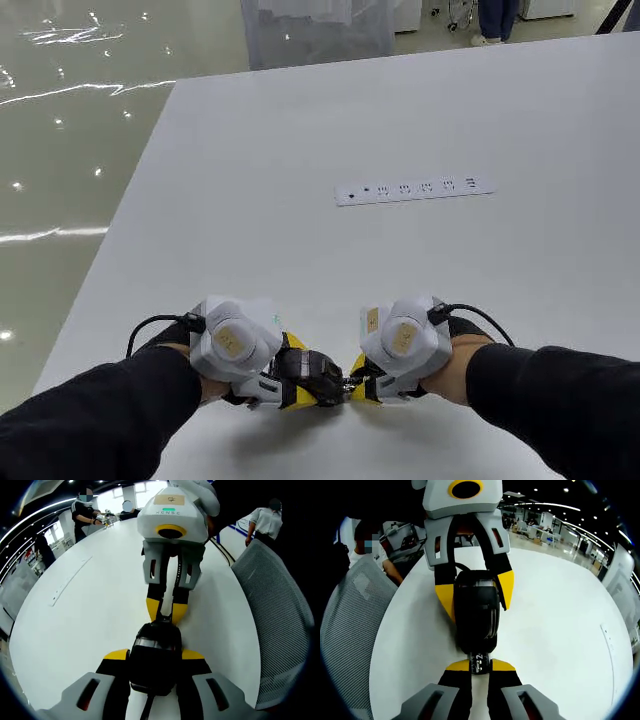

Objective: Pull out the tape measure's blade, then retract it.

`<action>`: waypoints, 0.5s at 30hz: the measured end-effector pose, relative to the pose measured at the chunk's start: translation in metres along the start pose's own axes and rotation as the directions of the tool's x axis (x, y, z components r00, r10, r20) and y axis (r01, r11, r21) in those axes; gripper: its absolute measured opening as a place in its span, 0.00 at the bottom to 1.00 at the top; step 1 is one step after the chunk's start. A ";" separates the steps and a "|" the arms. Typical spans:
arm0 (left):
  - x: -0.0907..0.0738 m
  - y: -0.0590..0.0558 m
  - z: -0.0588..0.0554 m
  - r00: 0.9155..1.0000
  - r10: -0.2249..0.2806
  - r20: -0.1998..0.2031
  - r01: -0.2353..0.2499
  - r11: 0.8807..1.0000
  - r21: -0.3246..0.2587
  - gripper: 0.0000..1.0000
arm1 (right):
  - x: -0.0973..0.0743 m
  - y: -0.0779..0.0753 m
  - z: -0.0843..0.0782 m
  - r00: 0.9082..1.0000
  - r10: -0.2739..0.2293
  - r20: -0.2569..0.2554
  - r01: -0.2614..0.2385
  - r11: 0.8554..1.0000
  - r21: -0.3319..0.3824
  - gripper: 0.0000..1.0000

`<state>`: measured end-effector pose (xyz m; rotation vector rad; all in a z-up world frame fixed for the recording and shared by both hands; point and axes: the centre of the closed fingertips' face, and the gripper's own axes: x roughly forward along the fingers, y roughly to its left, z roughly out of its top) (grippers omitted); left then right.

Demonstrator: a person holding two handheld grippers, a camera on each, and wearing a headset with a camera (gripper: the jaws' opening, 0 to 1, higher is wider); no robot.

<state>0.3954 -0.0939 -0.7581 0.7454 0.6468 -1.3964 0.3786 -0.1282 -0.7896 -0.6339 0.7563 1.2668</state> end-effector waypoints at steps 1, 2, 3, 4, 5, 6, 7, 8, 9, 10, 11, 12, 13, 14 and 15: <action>0.000 0.000 0.000 1.000 0.001 0.000 -0.001 1.000 0.000 0.30 | 0.000 0.000 0.000 1.000 0.002 -0.002 -0.002 1.000 0.002 0.05; 0.000 0.000 0.000 1.000 0.004 0.001 -0.004 1.000 -0.003 0.30 | -0.001 0.000 -0.001 1.000 0.003 -0.002 -0.003 1.000 0.004 0.05; 0.000 0.000 0.000 1.000 0.003 0.002 -0.003 1.000 -0.003 0.30 | -0.001 -0.001 -0.002 1.000 0.004 -0.002 -0.004 1.000 0.009 0.05; 0.000 0.000 0.000 1.000 0.000 0.005 0.000 1.000 0.000 0.30 | -0.001 0.000 -0.002 1.000 0.005 -0.001 -0.005 1.000 0.009 0.05; 0.000 0.000 0.000 1.000 -0.002 0.009 0.002 1.000 0.000 0.30 | -0.001 0.000 -0.002 1.000 0.006 -0.003 -0.006 1.000 0.008 0.05; -0.001 0.000 -0.001 1.000 -0.002 0.012 0.002 1.000 0.002 0.30 | -0.001 0.000 -0.002 1.000 0.007 -0.007 -0.007 1.000 0.007 0.05; -0.001 0.000 -0.001 1.000 0.000 0.018 0.000 1.000 0.006 0.30 | -0.001 0.000 -0.003 1.000 0.010 -0.009 -0.010 1.000 0.012 0.05; -0.001 0.000 -0.001 1.000 0.000 0.017 0.000 1.000 0.006 0.30 | -0.001 0.000 -0.003 1.000 0.010 -0.009 -0.010 1.000 0.011 0.05; -0.001 0.000 0.000 1.000 0.000 0.016 0.000 1.000 0.007 0.30 | -0.002 -0.001 -0.004 1.000 0.011 -0.010 -0.011 1.000 0.014 0.05; 0.000 0.000 0.000 1.000 -0.004 0.013 0.004 1.000 0.010 0.30 | -0.002 -0.001 -0.004 1.000 0.012 -0.011 -0.012 1.000 0.015 0.05; 0.000 0.000 0.000 1.000 -0.004 0.010 0.004 1.000 0.008 0.30 | -0.003 -0.001 -0.004 1.000 0.013 -0.011 -0.013 1.000 0.012 0.05; -0.001 0.000 0.000 1.000 -0.003 0.011 0.003 1.000 0.010 0.30 | -0.003 -0.001 -0.005 1.000 0.014 -0.015 -0.013 1.000 0.008 0.05; -0.001 0.000 0.000 1.000 -0.003 0.011 0.003 1.000 0.011 0.30 | -0.004 0.000 -0.005 1.000 0.014 -0.018 -0.014 1.000 0.008 0.05; -0.001 0.000 -0.001 1.000 -0.003 0.013 0.002 1.000 0.012 0.30 | -0.005 0.000 -0.005 1.000 0.015 -0.020 -0.014 1.000 0.007 0.05; -0.001 0.000 0.000 1.000 -0.003 0.016 0.003 1.000 0.014 0.30 | -0.005 -0.001 -0.006 1.000 0.016 -0.020 -0.016 1.000 0.010 0.05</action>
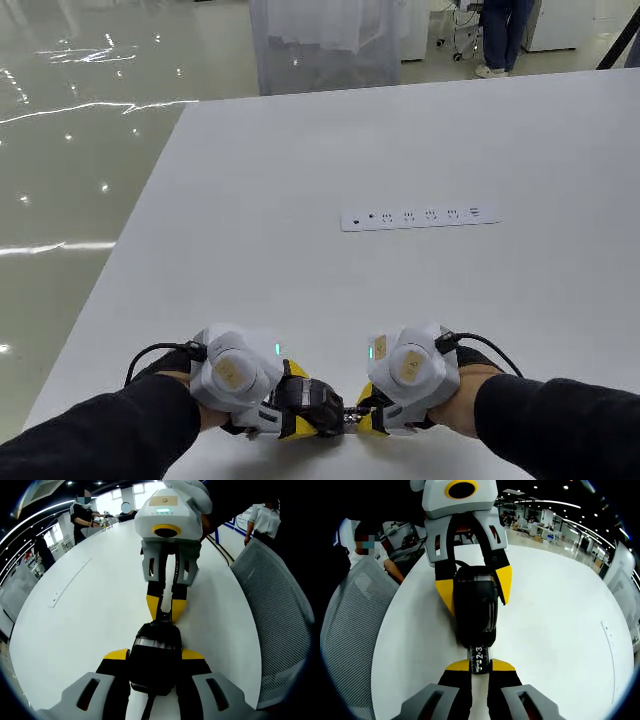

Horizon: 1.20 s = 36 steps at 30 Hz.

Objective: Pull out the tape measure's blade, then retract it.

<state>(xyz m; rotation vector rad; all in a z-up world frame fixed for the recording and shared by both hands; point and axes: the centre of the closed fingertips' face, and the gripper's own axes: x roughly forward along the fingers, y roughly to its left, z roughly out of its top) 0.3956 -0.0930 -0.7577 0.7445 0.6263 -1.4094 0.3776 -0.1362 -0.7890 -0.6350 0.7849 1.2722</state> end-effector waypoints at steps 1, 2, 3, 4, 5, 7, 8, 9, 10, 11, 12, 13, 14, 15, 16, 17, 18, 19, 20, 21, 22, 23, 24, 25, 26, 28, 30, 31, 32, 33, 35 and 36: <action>0.000 0.000 0.000 1.000 0.000 0.003 0.000 1.000 0.002 0.30 | -0.001 0.000 -0.001 1.000 0.000 -0.001 0.000 1.000 0.002 0.05; 0.000 0.000 0.000 1.000 0.002 0.007 -0.002 1.000 0.002 0.30 | -0.001 0.000 -0.002 1.000 0.000 -0.002 0.000 1.000 0.001 0.05; 0.000 0.000 0.000 1.000 0.004 0.007 -0.004 1.000 0.002 0.30 | -0.003 0.000 -0.003 1.000 0.000 -0.003 0.000 1.000 0.002 0.05; 0.000 0.000 0.000 1.000 0.004 0.007 -0.004 1.000 0.004 0.30 | -0.003 0.000 -0.003 1.000 0.001 -0.004 -0.001 1.000 0.004 0.05; 0.000 0.001 0.000 1.000 0.004 0.007 -0.004 1.000 0.002 0.30 | -0.005 0.000 -0.003 1.000 0.002 -0.005 -0.002 1.000 0.002 0.05; 0.000 0.001 0.000 1.000 0.002 0.005 -0.002 1.000 0.004 0.30 | -0.005 0.001 -0.004 1.000 0.002 -0.010 -0.002 1.000 0.001 0.05; 0.000 0.001 -0.001 1.000 0.001 0.004 -0.002 1.000 0.003 0.30 | -0.004 0.001 -0.005 1.000 0.002 -0.012 -0.002 1.000 0.001 0.05; 0.000 0.000 0.000 1.000 0.001 0.004 -0.001 1.000 0.004 0.30 | -0.005 0.001 -0.005 1.000 0.001 -0.013 -0.001 1.000 0.003 0.05; 0.000 0.000 0.000 1.000 0.000 0.004 0.000 1.000 0.004 0.30 | -0.005 0.001 -0.005 1.000 0.002 -0.015 -0.002 1.000 0.004 0.05; 0.000 0.000 0.000 1.000 0.000 0.004 0.000 1.000 0.004 0.30 | -0.006 0.001 -0.006 1.000 0.002 -0.015 -0.002 1.000 0.003 0.05; 0.000 0.001 0.000 1.000 0.001 0.004 -0.001 1.000 0.004 0.30 | -0.006 0.001 -0.006 1.000 0.003 -0.018 -0.003 1.000 0.002 0.05; 0.000 0.001 0.000 1.000 0.001 0.005 -0.001 1.000 0.003 0.30 | -0.007 0.001 -0.006 1.000 0.002 -0.018 -0.002 1.000 0.000 0.05; 0.000 0.001 0.000 1.000 0.001 0.004 -0.001 1.000 0.004 0.30 | -0.007 0.001 -0.007 1.000 0.003 -0.019 -0.003 1.000 0.002 0.05; 0.000 0.001 0.000 1.000 0.001 0.003 -0.001 1.000 0.004 0.30 | -0.007 0.000 -0.008 1.000 0.002 -0.020 -0.002 1.000 0.004 0.05; 0.000 0.001 0.000 1.000 0.001 0.003 -0.001 1.000 0.005 0.30 | -0.006 0.000 -0.008 1.000 0.001 -0.020 -0.001 1.000 0.003 0.05; 0.000 0.001 0.000 1.000 0.000 0.001 0.000 1.000 0.006 0.30 | -0.007 0.000 -0.008 1.000 0.000 -0.022 0.000 1.000 0.003 0.05; 0.000 0.001 -0.001 1.000 0.000 0.001 0.000 1.000 0.006 0.30 | -0.007 0.000 -0.009 1.000 0.000 -0.022 0.000 1.000 0.004 0.05; 0.000 0.001 -0.001 1.000 0.000 0.001 0.000 1.000 0.007 0.30 | -0.007 0.000 -0.009 1.000 0.000 -0.021 0.000 1.000 0.003 0.05; 0.000 0.001 -0.001 1.000 0.000 0.001 0.000 1.000 0.007 0.30 | -0.007 0.000 -0.009 1.000 -0.001 -0.019 0.001 1.000 0.006 0.05; 0.000 0.001 -0.001 1.000 0.001 -0.001 -0.001 1.000 0.008 0.30 | -0.008 0.000 -0.010 1.000 -0.001 -0.021 0.001 1.000 0.007 0.05; 0.000 0.001 -0.001 1.000 0.003 -0.001 -0.003 1.000 0.007 0.30 | -0.009 0.000 -0.011 1.000 -0.002 -0.019 0.002 1.000 0.008 0.05; 0.000 0.001 -0.001 1.000 0.002 -0.001 -0.002 1.000 0.008 0.29 | -0.010 0.000 -0.012 1.000 -0.003 -0.020 0.004 1.000 0.011 0.05; 0.000 0.000 -0.001 1.000 0.003 -0.003 -0.003 1.000 0.009 0.29 | -0.011 0.000 -0.014 1.000 -0.005 -0.021 0.006 1.000 0.010 0.05; 0.000 0.000 -0.001 1.000 0.003 -0.003 -0.003 1.000 0.008 0.29 | -0.011 0.000 -0.015 1.000 -0.006 -0.021 0.006 1.000 0.010 0.05; 0.000 0.001 -0.001 1.000 0.004 -0.002 -0.004 1.000 0.008 0.29 | -0.012 0.000 -0.016 1.000 -0.004 -0.023 0.005 1.000 0.014 0.05; 0.000 0.001 0.000 1.000 0.005 -0.001 -0.005 1.000 0.008 0.29 | -0.013 0.000 -0.017 1.000 -0.005 -0.025 0.005 1.000 0.015 0.05; 0.000 0.001 0.000 1.000 0.005 -0.002 -0.005 1.000 0.008 0.29 | -0.015 0.001 -0.019 1.000 -0.006 -0.027 0.007 1.000 0.013 0.05; 0.001 0.001 0.000 1.000 0.006 -0.003 -0.006 1.000 0.007 0.29 | -0.016 0.001 -0.020 1.000 -0.007 -0.025 0.008 1.000 0.014 0.05; 0.001 0.001 0.000 1.000 0.007 -0.004 -0.007 1.000 0.006 0.29 | -0.017 0.001 -0.021 1.000 -0.007 -0.024 0.008 1.000 0.014 0.05; 0.001 0.001 0.000 1.000 0.007 -0.004 -0.007 1.000 0.005 0.29 | -0.018 0.001 -0.021 1.000 -0.007 -0.025 0.007 1.000 0.014 0.05; 0.001 0.001 0.000 1.000 0.007 -0.005 -0.007 1.000 0.006 0.29 | -0.019 0.002 -0.022 1.000 -0.005 -0.029 0.005 1.000 0.006 0.05; 0.001 0.001 0.000 1.000 0.007 -0.006 -0.007 1.000 0.006 0.29 | -0.019 0.001 -0.022 0.999 -0.002 -0.033 0.002 1.000 0.002 0.05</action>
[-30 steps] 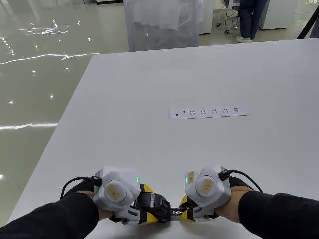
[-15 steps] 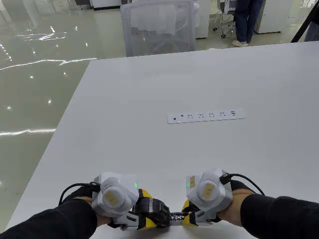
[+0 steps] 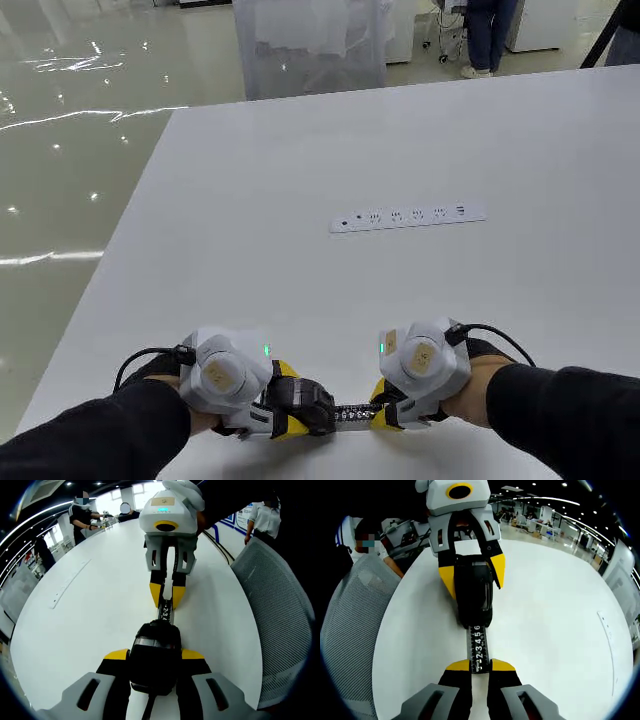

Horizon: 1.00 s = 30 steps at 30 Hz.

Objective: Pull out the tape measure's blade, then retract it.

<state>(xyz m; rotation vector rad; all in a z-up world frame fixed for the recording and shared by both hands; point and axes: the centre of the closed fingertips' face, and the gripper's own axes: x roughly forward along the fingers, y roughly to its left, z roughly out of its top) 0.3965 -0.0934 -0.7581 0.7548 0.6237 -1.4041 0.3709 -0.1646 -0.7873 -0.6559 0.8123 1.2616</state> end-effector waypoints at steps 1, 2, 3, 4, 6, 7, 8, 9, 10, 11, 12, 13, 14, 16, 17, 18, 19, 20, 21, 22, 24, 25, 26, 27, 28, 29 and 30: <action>0.000 0.000 0.000 1.000 0.000 0.000 0.000 1.000 0.001 0.29 | -0.001 0.000 -0.002 1.000 0.001 -0.008 -0.001 1.000 -0.004 0.05; 0.000 0.000 0.000 1.000 0.000 0.000 0.000 1.000 0.000 0.29 | -0.001 0.000 -0.002 1.000 0.002 -0.007 -0.002 1.000 -0.006 0.05; 0.000 0.000 0.000 1.000 0.000 -0.001 0.000 1.000 -0.001 0.29 | -0.002 0.000 -0.003 1.000 0.000 -0.008 0.000 1.000 -0.004 0.05; 0.000 0.001 0.000 1.000 0.000 -0.001 0.000 1.000 0.000 0.29 | -0.001 -0.001 -0.003 1.000 0.000 -0.007 0.000 1.000 -0.002 0.05; 0.000 0.001 0.000 1.000 0.001 -0.002 -0.001 1.000 -0.002 0.29 | -0.002 -0.002 -0.005 1.000 0.000 -0.007 0.000 1.000 0.003 0.05; 0.000 0.001 0.000 1.000 0.002 -0.003 -0.002 1.000 -0.001 0.29 | -0.003 -0.002 -0.006 1.000 0.000 -0.006 0.000 1.000 0.002 0.05; 0.000 0.001 0.000 1.000 0.002 -0.003 -0.002 1.000 -0.002 0.29 | -0.003 -0.003 -0.006 1.000 0.000 -0.007 0.000 1.000 0.004 0.05; 0.000 0.001 0.000 1.000 0.003 -0.003 -0.003 1.000 -0.004 0.29 | -0.004 -0.003 -0.007 1.000 0.000 -0.007 0.000 1.000 0.008 0.05; 0.000 0.001 0.000 1.000 0.005 -0.004 -0.005 1.000 -0.003 0.29 | -0.003 -0.003 -0.007 1.000 0.000 -0.006 0.000 1.000 0.006 0.04; 0.000 0.001 0.000 1.000 0.006 -0.003 -0.006 1.000 -0.005 0.29 | -0.004 -0.003 -0.008 1.000 0.000 -0.007 0.000 1.000 0.008 0.04; 0.000 0.001 0.000 1.000 0.007 -0.002 -0.007 1.000 -0.004 0.29 | -0.003 -0.003 -0.008 1.000 0.000 -0.007 0.000 1.000 0.010 0.04; 0.000 0.001 0.000 1.000 0.008 0.000 -0.008 1.000 -0.006 0.29 | -0.004 -0.003 -0.009 1.000 0.001 -0.009 -0.001 1.000 0.011 0.04; 0.000 0.001 0.000 1.000 0.009 0.001 -0.009 1.000 -0.005 0.29 | -0.004 -0.003 -0.009 1.000 0.001 -0.012 -0.001 1.000 0.014 0.05; 0.000 0.001 0.000 1.000 0.009 0.003 -0.009 1.000 -0.009 0.29 | -0.005 -0.003 -0.011 1.000 0.003 -0.016 -0.003 1.000 0.016 0.05; 0.000 0.001 0.000 1.000 0.010 0.002 -0.010 1.000 -0.010 0.29 | -0.006 -0.003 -0.011 1.000 0.002 -0.017 -0.002 1.000 0.010 0.05; 0.001 0.001 0.000 1.000 0.010 0.002 -0.010 1.000 -0.010 0.29 | -0.006 -0.003 -0.012 1.000 0.004 -0.020 -0.004 1.000 0.010 0.05; 0.001 0.001 0.000 1.000 0.010 0.002 -0.010 1.000 -0.010 0.29 | -0.007 -0.003 -0.013 1.000 0.006 -0.023 -0.005 1.000 0.008 0.05; 0.001 0.001 0.000 1.000 0.010 0.002 -0.010 1.000 -0.011 0.29 | -0.007 -0.004 -0.014 1.000 0.006 -0.022 -0.006 1.000 0.006 0.05; 0.001 0.001 0.001 1.000 0.010 0.002 -0.010 1.000 -0.012 0.29 | -0.009 -0.004 -0.016 1.000 0.006 -0.026 -0.006 1.000 0.006 0.05; 0.001 0.001 0.001 1.000 0.010 0.003 -0.010 1.000 -0.012 0.29 | -0.008 -0.004 -0.016 1.000 0.006 -0.025 -0.006 1.000 0.007 0.05; 0.001 0.001 0.001 1.000 0.010 0.002 -0.010 1.000 -0.010 0.29 | -0.010 -0.005 -0.019 1.000 0.002 -0.028 -0.002 1.000 0.013 0.05; 0.001 0.001 0.001 1.000 0.010 0.003 -0.010 1.000 -0.011 0.30 | -0.010 -0.005 -0.020 1.000 0.001 -0.030 -0.001 1.000 0.013 0.05; 0.001 0.001 0.001 1.000 0.010 0.002 -0.010 1.000 -0.009 0.30 | -0.009 -0.005 -0.020 1.000 0.001 -0.031 0.000 1.000 0.016 0.05; 0.001 0.001 0.001 1.000 0.011 0.002 -0.011 1.000 -0.008 0.30 | -0.009 -0.006 -0.021 0.999 0.001 -0.032 0.000 1.000 0.015 0.05; 0.001 0.000 0.001 1.000 0.011 0.001 -0.011 1.000 -0.010 0.30 | -0.010 -0.006 -0.021 1.000 0.001 -0.031 -0.001 1.000 0.014 0.05; 0.001 0.001 0.001 1.000 0.011 0.001 -0.011 1.000 -0.009 0.30 | -0.010 -0.006 -0.021 0.999 0.002 -0.032 -0.002 1.000 0.015 0.05; 0.001 0.001 0.001 1.000 0.011 0.001 -0.011 1.000 -0.009 0.30 | -0.011 -0.006 -0.022 0.999 0.002 -0.033 -0.002 1.000 0.018 0.05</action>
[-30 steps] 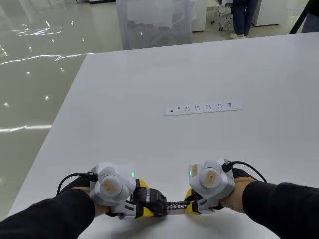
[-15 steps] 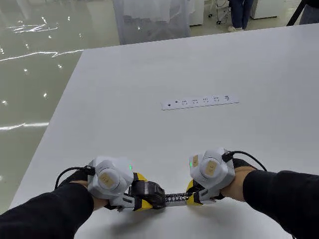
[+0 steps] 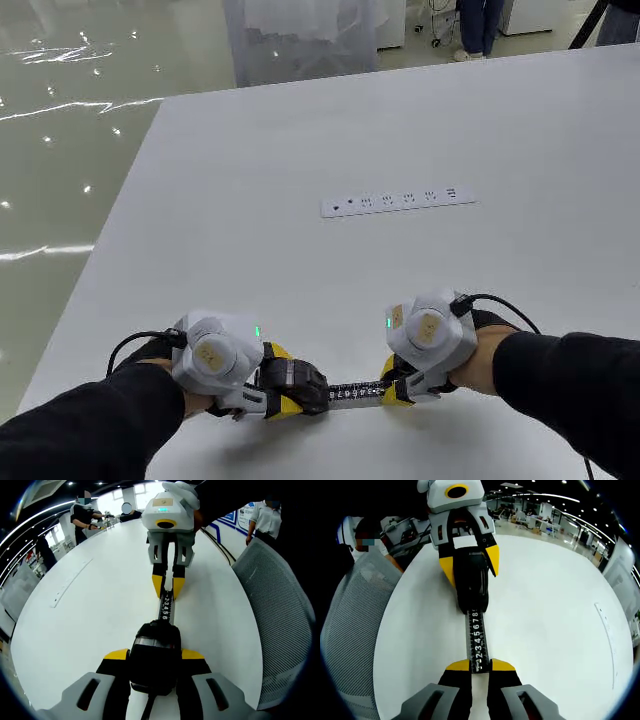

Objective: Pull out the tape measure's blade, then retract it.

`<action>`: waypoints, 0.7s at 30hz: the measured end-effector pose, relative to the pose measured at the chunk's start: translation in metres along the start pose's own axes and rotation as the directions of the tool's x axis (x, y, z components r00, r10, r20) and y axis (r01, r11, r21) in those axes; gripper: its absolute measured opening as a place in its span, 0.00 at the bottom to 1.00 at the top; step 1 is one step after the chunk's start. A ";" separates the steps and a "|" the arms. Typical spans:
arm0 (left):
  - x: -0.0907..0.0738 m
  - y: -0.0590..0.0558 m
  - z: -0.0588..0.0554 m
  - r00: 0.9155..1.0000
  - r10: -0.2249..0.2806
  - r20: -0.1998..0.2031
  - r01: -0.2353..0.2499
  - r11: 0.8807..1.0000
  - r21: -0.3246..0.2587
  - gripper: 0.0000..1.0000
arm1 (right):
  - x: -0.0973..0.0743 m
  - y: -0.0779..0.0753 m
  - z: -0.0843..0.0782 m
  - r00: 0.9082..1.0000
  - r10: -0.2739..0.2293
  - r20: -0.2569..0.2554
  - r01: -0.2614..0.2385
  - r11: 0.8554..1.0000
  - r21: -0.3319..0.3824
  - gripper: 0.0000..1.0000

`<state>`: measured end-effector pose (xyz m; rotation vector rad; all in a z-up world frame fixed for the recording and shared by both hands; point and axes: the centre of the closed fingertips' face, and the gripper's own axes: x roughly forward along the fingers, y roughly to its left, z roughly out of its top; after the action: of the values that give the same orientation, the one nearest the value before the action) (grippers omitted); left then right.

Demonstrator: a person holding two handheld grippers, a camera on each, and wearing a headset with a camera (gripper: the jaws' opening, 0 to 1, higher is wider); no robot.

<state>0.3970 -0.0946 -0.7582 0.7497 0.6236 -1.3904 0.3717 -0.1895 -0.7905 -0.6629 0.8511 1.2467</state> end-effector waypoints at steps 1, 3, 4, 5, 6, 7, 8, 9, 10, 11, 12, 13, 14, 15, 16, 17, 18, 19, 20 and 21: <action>0.000 0.000 0.000 1.000 0.001 0.000 -0.001 1.000 0.000 0.30 | -0.001 0.000 0.000 1.000 0.001 0.003 -0.001 1.000 0.001 0.05; 0.000 0.000 0.000 1.000 0.001 0.001 -0.001 1.000 -0.002 0.30 | 0.000 0.000 -0.001 1.000 0.001 -0.001 -0.001 1.000 0.002 0.05; 0.000 0.000 0.000 1.000 0.002 0.001 -0.002 1.000 -0.001 0.30 | 0.000 0.000 -0.001 1.000 0.002 -0.001 -0.002 1.000 0.005 0.05; 0.000 0.000 0.000 1.000 0.002 0.002 -0.002 1.000 -0.003 0.30 | -0.001 0.000 -0.002 1.000 0.002 -0.003 -0.002 1.000 0.009 0.05; 0.000 0.000 0.000 1.000 0.003 0.002 -0.003 1.000 -0.003 0.30 | -0.001 0.000 -0.003 1.000 0.003 -0.005 -0.003 1.000 0.015 0.05; 0.000 0.000 -0.001 1.000 0.002 0.002 -0.002 1.000 -0.003 0.30 | -0.001 0.000 -0.003 1.000 0.003 -0.005 -0.003 1.000 0.024 0.05; 0.000 0.001 -0.001 1.000 0.003 0.001 -0.003 1.000 -0.002 0.30 | -0.001 0.000 -0.004 1.000 0.003 -0.005 -0.003 1.000 0.025 0.05; 0.000 0.001 -0.001 1.000 0.003 0.002 -0.003 1.000 -0.004 0.30 | -0.002 0.000 -0.005 1.000 0.002 -0.003 -0.002 1.000 0.020 0.05; 0.000 0.001 -0.001 1.000 0.004 0.002 -0.004 1.000 -0.004 0.30 | -0.003 0.000 -0.005 1.000 0.001 -0.003 -0.001 1.000 0.021 0.05; 0.000 0.001 -0.001 1.000 0.005 0.002 -0.005 1.000 -0.004 0.30 | -0.003 0.000 -0.006 1.000 0.002 -0.001 -0.002 1.000 0.024 0.05; 0.000 0.001 -0.001 1.000 0.005 0.003 -0.005 1.000 -0.005 0.30 | -0.004 0.000 -0.007 1.000 0.002 -0.002 -0.002 1.000 0.025 0.05; 0.000 0.001 -0.001 1.000 0.006 0.004 -0.006 1.000 -0.007 0.30 | -0.004 -0.001 -0.008 1.000 0.001 -0.002 -0.001 1.000 0.022 0.05; 0.000 0.001 -0.001 1.000 0.007 0.004 -0.007 1.000 -0.007 0.30 | -0.003 -0.001 -0.008 1.000 0.000 -0.003 0.000 1.000 0.021 0.05; 0.000 0.000 0.000 1.000 0.008 0.004 -0.008 1.000 -0.006 0.30 | -0.003 -0.001 -0.008 1.000 0.000 -0.003 0.000 1.000 0.023 0.05; 0.000 0.000 0.000 1.000 0.008 0.004 -0.008 1.000 -0.007 0.30 | -0.004 -0.001 -0.009 1.000 0.000 -0.004 0.000 1.000 0.026 0.05; 0.000 0.000 0.000 1.000 0.009 0.004 -0.009 1.000 -0.007 0.30 | -0.004 0.000 -0.009 1.000 0.000 -0.003 0.000 1.000 0.025 0.05; 0.000 0.000 0.000 1.000 0.010 0.004 -0.010 1.000 -0.007 0.30 | -0.005 -0.001 -0.010 1.000 0.001 -0.002 -0.001 1.000 0.027 0.05; 0.000 0.000 0.000 1.000 0.010 0.004 -0.010 1.000 -0.006 0.30 | -0.005 -0.001 -0.011 1.000 0.001 -0.002 -0.001 1.000 0.027 0.05; 0.000 0.000 0.000 1.000 0.011 0.004 -0.011 1.000 -0.007 0.30 | -0.005 -0.001 -0.011 1.000 0.001 -0.003 -0.001 1.000 0.026 0.05; 0.000 0.000 0.000 1.000 0.012 0.003 -0.012 1.000 -0.007 0.30 | -0.005 -0.001 -0.012 1.000 0.000 -0.005 0.000 1.000 0.023 0.05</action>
<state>0.3973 -0.0943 -0.7583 0.7441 0.6205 -1.3776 0.3699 -0.2023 -0.7926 -0.6475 0.8685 1.2341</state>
